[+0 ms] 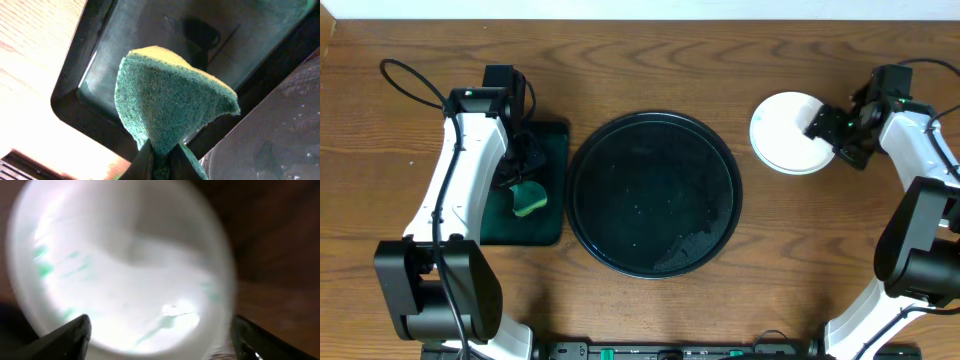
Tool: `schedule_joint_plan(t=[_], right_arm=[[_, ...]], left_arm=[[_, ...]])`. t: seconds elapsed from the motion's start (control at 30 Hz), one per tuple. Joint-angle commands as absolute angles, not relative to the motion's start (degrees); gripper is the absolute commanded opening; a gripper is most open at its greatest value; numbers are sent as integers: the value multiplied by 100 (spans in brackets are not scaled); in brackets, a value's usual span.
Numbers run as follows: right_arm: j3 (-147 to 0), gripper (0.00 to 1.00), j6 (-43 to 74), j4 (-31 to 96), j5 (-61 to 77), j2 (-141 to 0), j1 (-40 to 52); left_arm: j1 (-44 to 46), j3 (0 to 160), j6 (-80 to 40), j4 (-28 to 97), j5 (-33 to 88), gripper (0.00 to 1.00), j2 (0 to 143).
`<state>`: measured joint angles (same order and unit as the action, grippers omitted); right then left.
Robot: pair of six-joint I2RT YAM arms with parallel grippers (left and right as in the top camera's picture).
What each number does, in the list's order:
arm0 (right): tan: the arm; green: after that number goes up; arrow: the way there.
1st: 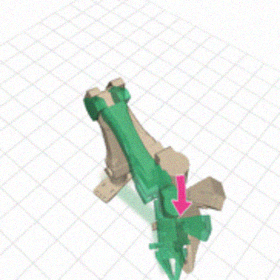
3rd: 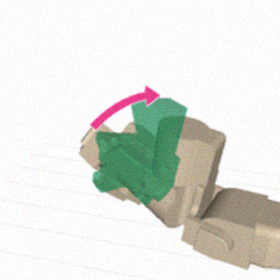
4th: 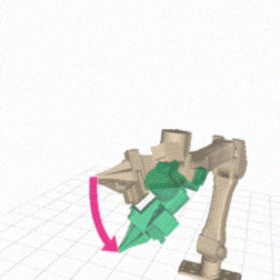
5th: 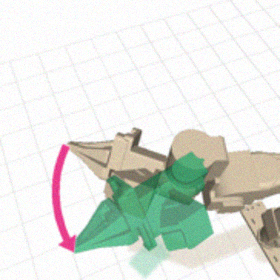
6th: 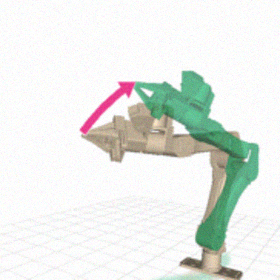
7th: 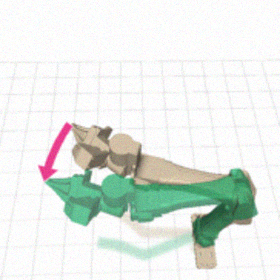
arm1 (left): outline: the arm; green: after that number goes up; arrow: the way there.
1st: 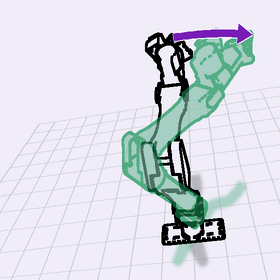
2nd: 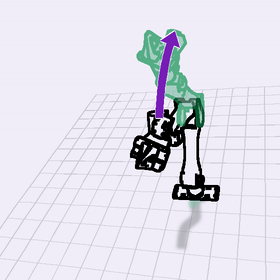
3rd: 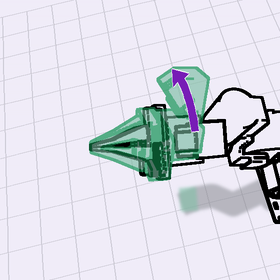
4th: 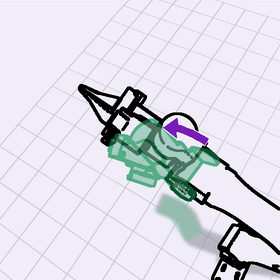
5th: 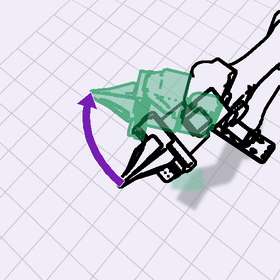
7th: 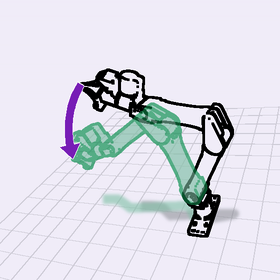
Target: Clean dirty plates on tray and stack at the side
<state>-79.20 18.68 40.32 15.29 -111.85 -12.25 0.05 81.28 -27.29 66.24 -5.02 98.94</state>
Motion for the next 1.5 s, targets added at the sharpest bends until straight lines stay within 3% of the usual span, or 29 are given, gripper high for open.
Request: schedule_joint_plan(t=[0.0,0.07,0.4,0.63,0.67,0.7,0.83,0.87,0.97,1.0,1.23,1.47], right_arm=[[-8058,79,1354,4104,2449,-10654,-1024],[-8058,76,1238,4246,2447,-10311,-869],[-8058,83,762,5083,1712,-8840,576],[-8058,84,760,5266,1562,-8576,1347],[-8058,84,762,5312,1566,-8573,1411],[-8058,84,744,5363,1562,-8573,1476],[-8058,87,504,5579,1433,-8573,1739],[-8058,87,504,5629,1343,-8571,1813],[-8058,92,504,5741,1098,-8571,1970],[-8058,99,504,5760,1039,-8569,2005],[-8058,99,499,5767,685,-8326,2082],[-8058,99,499,5758,-550,-7977,2217]], left_arm=[[-67,8088,-2569,6567,-705,7,9902],[-132,8088,-2561,6497,-707,7,9904],[-456,8088,-2357,6224,-661,9,10523],[-456,8088,-2222,5986,-644,11,10886],[-454,8088,-2156,5920,-644,14,10895],[-454,8088,-2091,5854,-644,23,10895],[-456,8088,-2010,5723,-644,70,10895],[-456,8088,-2012,5712,-644,77,10895],[-454,8093,-1988,5730,-639,81,10886],[-454,8106,-1964,5758,-631,81,10871],[-368,8189,-1680,5885,-169,81,10346],[187,8189,-1074,5946,-165,82,9026]])
